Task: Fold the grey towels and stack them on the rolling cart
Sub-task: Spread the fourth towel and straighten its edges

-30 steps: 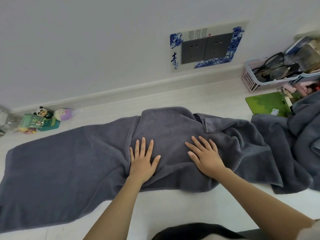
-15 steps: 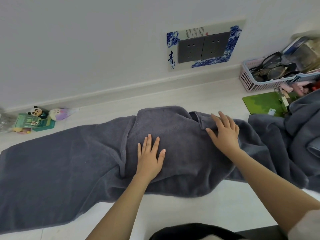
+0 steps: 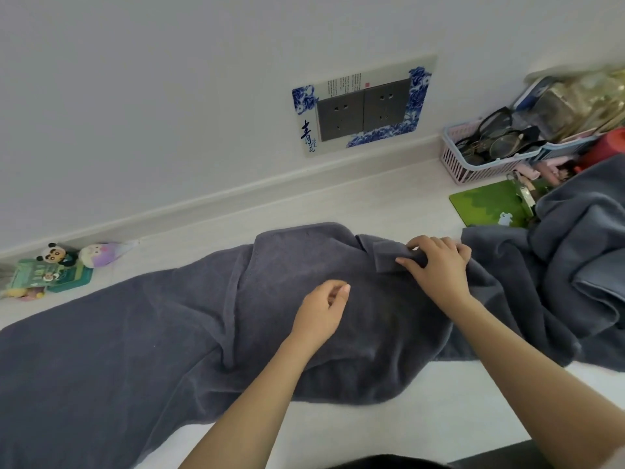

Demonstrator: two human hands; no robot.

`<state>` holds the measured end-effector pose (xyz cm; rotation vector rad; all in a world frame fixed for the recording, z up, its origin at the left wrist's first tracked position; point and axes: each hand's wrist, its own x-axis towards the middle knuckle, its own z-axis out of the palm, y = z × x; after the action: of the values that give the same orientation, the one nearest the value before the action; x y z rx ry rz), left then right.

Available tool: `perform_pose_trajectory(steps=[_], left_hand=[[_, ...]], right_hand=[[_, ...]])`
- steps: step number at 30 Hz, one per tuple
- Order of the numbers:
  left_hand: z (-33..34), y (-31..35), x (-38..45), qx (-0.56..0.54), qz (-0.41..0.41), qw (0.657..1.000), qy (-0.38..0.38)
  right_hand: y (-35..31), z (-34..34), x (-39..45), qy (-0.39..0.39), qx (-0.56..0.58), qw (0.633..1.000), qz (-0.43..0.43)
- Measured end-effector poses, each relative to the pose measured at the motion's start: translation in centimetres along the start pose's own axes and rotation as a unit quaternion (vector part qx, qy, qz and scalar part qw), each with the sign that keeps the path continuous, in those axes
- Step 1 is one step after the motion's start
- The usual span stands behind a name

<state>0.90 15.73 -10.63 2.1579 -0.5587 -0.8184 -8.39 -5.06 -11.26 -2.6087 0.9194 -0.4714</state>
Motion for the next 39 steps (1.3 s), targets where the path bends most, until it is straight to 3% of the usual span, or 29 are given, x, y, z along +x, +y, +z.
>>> perform_pose_trajectory(steps=[3,5,7,9,14,20,25,29,33,39], left_hand=[[0.8,3.3,0.1,-0.217,-0.086,0.970,-0.072],[1.3,4.7,0.4,-0.363,-0.155,0.910,-0.127],[1.4,5.4,0.4,-0.454,-0.172,0.864,-0.135],[1.0,5.3,0.5,-0.492,-0.176,0.846,-0.105],[-0.5,4.9,0.2,-0.500,-0.201,0.839,-0.080],[-3.0,4.0,-0.1,-0.585,-0.232,0.777,-0.021],[-6.8,2.3,-0.4,-0.656,-0.241,0.713,0.062],[-9.4,0.1,-0.2,-0.718,-0.201,0.657,0.108],[-10.1,-1.0,-1.4,-0.710,-0.167,0.682,0.057],[-12.8,-3.3,-5.2,-0.619,-0.148,0.771,-0.003]], right_hand=[[-1.9,-0.7,-1.9,0.025,0.015,0.997,-0.070],[-3.2,-0.9,-3.0,0.031,0.033,0.992,-0.115],[-3.8,-0.7,-4.0,0.003,0.058,0.986,-0.153],[-3.5,-0.4,-4.5,-0.040,0.106,0.980,-0.163],[-2.4,-0.8,-4.2,-0.085,0.169,0.970,-0.153],[-2.4,-1.4,-3.7,-0.094,0.110,0.978,-0.153],[-2.0,-1.2,-3.7,-0.153,0.048,0.975,-0.154],[-5.1,-1.9,-3.7,-0.244,0.145,0.952,-0.113],[-11.1,-2.0,-3.7,-0.257,0.232,0.936,-0.063],[-20.4,-0.2,-4.4,-0.265,0.347,0.900,0.011]])
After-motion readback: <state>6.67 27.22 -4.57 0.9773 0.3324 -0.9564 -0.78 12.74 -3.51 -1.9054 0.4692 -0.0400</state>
